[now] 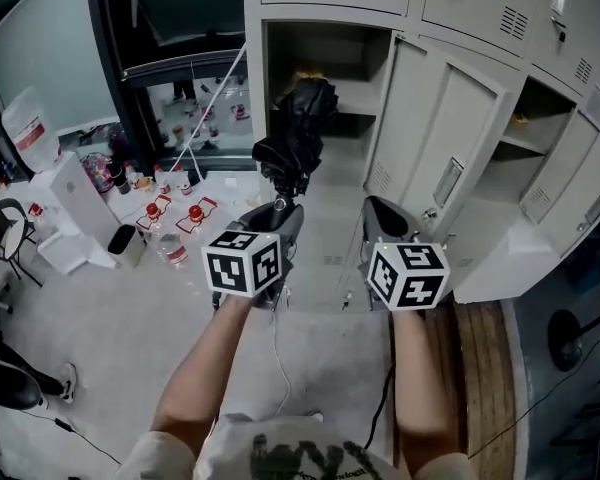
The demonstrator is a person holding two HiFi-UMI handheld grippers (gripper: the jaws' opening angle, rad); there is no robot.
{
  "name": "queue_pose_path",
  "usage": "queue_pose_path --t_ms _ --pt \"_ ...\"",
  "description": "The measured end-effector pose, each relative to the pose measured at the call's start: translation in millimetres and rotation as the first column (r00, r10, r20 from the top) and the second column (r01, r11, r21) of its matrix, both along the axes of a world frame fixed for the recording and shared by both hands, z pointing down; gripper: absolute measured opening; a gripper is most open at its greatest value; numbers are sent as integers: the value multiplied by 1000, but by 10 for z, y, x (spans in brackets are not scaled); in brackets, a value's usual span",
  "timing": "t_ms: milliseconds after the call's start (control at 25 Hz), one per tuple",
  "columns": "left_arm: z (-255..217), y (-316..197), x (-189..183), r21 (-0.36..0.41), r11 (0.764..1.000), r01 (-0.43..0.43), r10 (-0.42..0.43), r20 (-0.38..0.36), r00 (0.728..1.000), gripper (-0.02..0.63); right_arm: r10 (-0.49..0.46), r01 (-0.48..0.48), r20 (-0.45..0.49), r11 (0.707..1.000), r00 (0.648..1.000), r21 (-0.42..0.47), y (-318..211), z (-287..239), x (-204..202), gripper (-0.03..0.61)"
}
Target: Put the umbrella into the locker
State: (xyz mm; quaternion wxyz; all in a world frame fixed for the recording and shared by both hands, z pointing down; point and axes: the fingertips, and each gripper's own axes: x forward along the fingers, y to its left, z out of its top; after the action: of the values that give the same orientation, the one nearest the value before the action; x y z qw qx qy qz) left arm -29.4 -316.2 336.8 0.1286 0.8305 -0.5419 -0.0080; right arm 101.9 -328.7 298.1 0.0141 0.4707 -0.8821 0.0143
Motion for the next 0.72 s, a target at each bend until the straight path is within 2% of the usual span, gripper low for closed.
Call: queue_pose_path --t_ms 720 --pt "411 17 125 -99 994 47 -42 52 998 130 -98 98 -22 995 995 10 -31 18 -41 -2"
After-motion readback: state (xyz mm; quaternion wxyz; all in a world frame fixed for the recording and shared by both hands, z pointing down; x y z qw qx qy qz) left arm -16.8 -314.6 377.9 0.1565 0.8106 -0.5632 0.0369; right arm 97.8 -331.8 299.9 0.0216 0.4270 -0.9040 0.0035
